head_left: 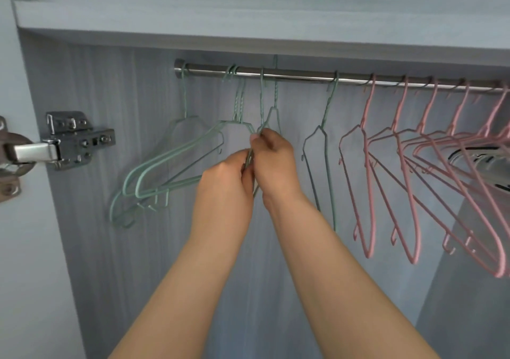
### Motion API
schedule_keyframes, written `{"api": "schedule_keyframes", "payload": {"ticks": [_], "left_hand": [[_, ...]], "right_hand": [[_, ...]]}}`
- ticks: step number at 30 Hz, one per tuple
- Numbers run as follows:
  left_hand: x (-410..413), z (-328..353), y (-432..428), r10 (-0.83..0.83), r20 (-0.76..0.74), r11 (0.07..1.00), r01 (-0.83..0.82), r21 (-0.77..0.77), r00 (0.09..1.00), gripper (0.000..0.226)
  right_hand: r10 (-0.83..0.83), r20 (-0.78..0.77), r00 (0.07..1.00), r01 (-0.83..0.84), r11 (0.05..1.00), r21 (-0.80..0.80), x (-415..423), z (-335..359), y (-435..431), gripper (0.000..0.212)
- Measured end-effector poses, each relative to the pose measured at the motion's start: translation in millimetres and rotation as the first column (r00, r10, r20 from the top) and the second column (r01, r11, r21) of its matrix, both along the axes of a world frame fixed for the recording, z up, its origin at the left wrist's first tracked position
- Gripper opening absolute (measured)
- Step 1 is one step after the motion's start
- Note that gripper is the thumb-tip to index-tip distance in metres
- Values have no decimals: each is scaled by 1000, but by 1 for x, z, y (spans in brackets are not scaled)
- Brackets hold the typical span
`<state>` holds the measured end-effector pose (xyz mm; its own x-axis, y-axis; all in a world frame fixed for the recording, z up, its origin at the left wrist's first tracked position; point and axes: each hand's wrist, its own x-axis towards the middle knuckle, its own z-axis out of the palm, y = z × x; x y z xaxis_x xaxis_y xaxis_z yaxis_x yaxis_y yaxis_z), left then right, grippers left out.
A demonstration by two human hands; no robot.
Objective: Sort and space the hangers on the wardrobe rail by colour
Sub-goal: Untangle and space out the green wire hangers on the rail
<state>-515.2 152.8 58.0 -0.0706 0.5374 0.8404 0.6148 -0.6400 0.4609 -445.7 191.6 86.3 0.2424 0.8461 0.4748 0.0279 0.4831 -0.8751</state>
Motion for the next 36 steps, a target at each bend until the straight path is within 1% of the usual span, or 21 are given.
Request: {"api": "schedule_keyframes", "payload": {"ticks": [1,2,3,5,9,12,15,17,19,20,22,25,27,29,32,33,34,36], "left_hand": [[3,5,4,10,1,1000,-10,10,1000,14],[5,10,9,28,-4,999,-28,19,1000,16],[8,15,14,48,-10,998,-48,27,999,18],[10,21,21,89,-29,996,-89,28,996,20],[4,7,25,157,-122,987,-160,-10,980,20],[-3,-20,22,141,-164,986,-152,-61,976,18],[-11,-53,18,86,-150,991,-100,-92,985,15],[-20,-79,12,71,-101,993,-80,-86,992,16],[-32,-106,3,69,2,993,-68,-101,998,13],[-39,-119,-2,72,59,990,-65,-121,996,14],[-52,-144,-9,98,163,983,-70,-167,982,22],[-72,-179,-5,85,301,973,-14,-230,950,22],[-81,-195,1,66,365,960,40,-276,929,19],[-86,-206,7,50,410,945,89,-313,911,16],[-85,-214,13,4,422,920,162,-356,906,20],[-88,-215,14,-2,430,913,177,-367,903,20],[-91,-218,17,-10,451,902,203,-382,893,20],[-94,-228,22,-28,506,867,273,-417,862,20]], "right_hand": [[3,-28,1000,-4,999,-36,1,2,1,27],[16,-61,998,-20,998,-62,1,2,2,29],[35,-92,995,-42,996,-81,2,0,3,27],[38,-95,995,-50,991,-124,1,-13,2,30],[72,25,997,-66,978,-197,5,-70,-6,38],[134,77,988,-116,972,-205,13,-114,-12,40],[163,186,969,-117,965,-235,24,-149,-15,44],[126,248,961,-58,963,-264,38,-167,-16,44],[55,311,949,46,950,-308,61,-184,-19,43],[24,348,937,104,933,-345,76,-195,-21,43],[11,406,914,193,868,-458,108,-217,-29,51],[64,475,877,282,733,-619,150,-244,-47,71],[112,527,842,325,675,-662,167,-256,-56,77],[159,601,784,373,652,-660,176,-266,-63,80],[189,684,705,432,650,-625,185,-271,-69,77],[213,699,683,429,657,-620,185,-269,-69,75],[241,699,673,420,654,-629,186,-267,-69,74],[319,643,697,386,589,-711,188,-264,-72,70]]}}
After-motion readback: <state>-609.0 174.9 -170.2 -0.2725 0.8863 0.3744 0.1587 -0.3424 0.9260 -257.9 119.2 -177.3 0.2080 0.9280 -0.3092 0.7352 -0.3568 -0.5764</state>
